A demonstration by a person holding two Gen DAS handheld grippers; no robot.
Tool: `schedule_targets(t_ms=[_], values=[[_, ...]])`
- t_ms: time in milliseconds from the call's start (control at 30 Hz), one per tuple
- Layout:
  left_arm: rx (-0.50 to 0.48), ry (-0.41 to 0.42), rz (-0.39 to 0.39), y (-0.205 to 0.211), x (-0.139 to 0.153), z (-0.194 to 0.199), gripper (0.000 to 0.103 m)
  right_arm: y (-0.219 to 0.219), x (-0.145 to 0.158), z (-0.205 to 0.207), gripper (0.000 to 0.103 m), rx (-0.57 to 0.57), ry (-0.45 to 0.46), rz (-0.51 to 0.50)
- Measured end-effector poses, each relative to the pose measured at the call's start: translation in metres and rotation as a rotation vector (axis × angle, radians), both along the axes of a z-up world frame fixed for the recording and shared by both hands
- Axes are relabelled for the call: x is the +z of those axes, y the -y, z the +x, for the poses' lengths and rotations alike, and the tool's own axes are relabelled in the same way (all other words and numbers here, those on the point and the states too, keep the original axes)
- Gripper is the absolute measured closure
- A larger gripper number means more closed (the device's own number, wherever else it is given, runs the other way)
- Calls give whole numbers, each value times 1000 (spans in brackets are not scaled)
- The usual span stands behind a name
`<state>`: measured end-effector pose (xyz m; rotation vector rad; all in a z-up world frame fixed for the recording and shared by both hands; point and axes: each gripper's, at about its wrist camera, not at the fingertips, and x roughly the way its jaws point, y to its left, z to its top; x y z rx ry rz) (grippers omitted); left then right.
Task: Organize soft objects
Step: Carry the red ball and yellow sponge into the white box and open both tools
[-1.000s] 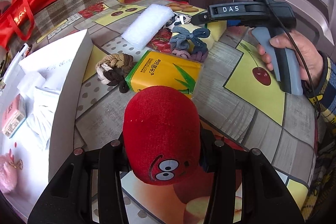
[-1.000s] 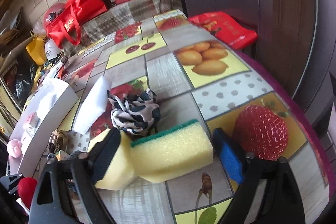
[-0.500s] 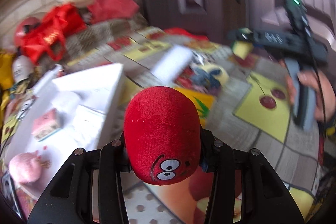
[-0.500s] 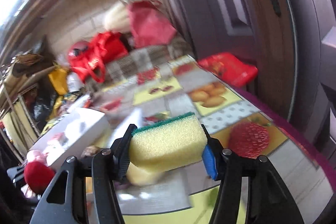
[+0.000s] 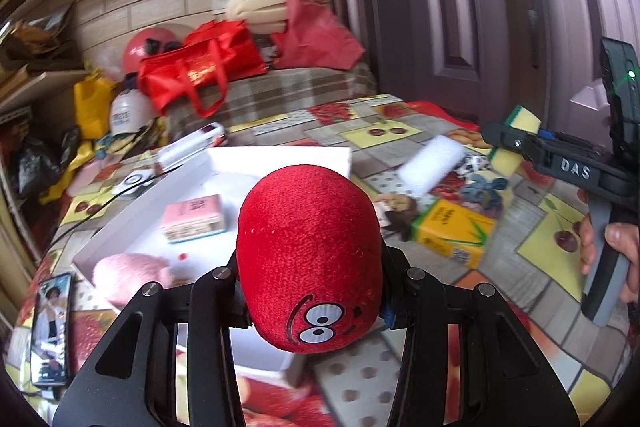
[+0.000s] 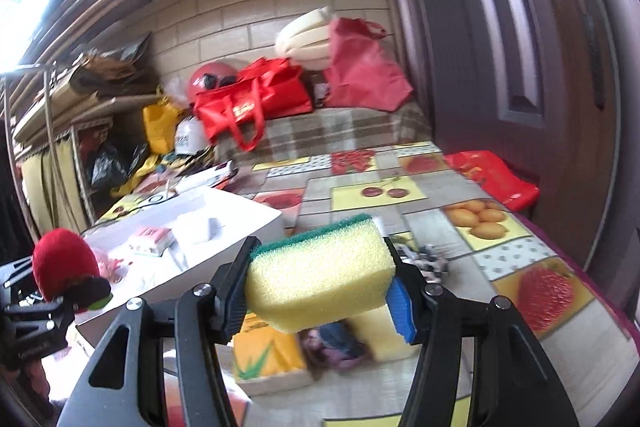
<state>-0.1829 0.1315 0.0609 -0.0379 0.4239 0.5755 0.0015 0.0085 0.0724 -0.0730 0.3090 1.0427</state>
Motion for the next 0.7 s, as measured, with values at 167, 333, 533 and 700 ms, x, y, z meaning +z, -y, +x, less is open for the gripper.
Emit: schedule_targets(t_ms=[167, 333, 533, 700], values=[[78, -2, 8, -19, -2, -9, 59, -22, -2, -19, 44, 45, 40, -28], [170, 0, 14, -48, -3, -19, 59, -46, -4, -31, 44, 88, 44, -53], [289, 7, 24, -86, -5, -35, 59, -72, -6, -40, 43, 119, 49, -71], [355, 9, 7, -113, -7, -37, 59, -99, -7, -41, 43, 130, 37, -73]])
